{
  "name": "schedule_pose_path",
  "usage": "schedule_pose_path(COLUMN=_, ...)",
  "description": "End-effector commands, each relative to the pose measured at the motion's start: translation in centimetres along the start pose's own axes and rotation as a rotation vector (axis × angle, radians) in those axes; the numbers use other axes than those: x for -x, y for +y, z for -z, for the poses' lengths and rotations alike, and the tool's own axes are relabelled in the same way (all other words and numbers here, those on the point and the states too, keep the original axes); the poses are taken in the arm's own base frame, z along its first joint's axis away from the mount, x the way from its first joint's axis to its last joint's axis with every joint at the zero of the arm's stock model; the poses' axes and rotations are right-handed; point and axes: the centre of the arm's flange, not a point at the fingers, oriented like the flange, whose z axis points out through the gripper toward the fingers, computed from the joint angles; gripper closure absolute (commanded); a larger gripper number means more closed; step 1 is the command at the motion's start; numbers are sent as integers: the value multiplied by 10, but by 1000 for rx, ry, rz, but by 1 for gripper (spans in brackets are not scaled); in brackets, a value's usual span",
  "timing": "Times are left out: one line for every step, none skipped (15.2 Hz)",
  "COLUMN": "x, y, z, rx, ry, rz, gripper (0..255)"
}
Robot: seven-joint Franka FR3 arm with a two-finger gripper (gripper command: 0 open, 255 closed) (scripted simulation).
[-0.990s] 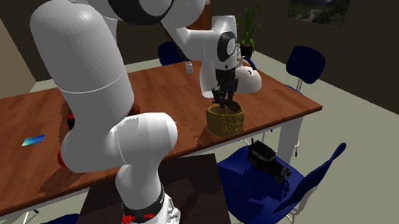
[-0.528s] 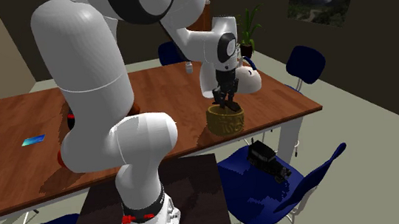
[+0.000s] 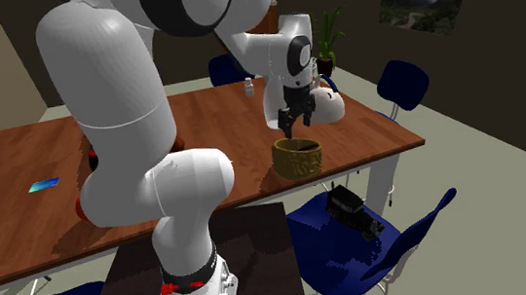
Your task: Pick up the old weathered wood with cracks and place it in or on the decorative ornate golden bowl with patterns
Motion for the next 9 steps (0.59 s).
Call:
schedule_pose_path(x=1, y=1, z=22, rx=-2, ry=-1, rz=-1, gripper=0)
schedule_pose_path(x=1, y=1, z=33, rx=-2, ry=-1, rz=-1, gripper=0)
schedule_pose_path(x=1, y=1, z=33, rx=-2, ry=-1, rz=-1, gripper=0)
schedule_pose_path(x=1, y=1, z=33, rx=-2, ry=-1, rz=-1, gripper=0)
schedule_pose_path(x=1, y=1, z=33, rx=-2, ry=-1, rz=-1, gripper=0)
schedule_pose_path(x=1, y=1, z=33, rx=-2, ry=-1, rz=-1, gripper=0)
schedule_pose_path(x=1, y=1, z=33, rx=-2, ry=-1, rz=-1, gripper=0)
schedule_pose_path(x=1, y=1, z=33, rx=-2, ry=-1, rz=-1, gripper=0)
schedule_pose_path(x=1, y=1, z=33, rx=-2, ry=-1, rz=-1, gripper=0)
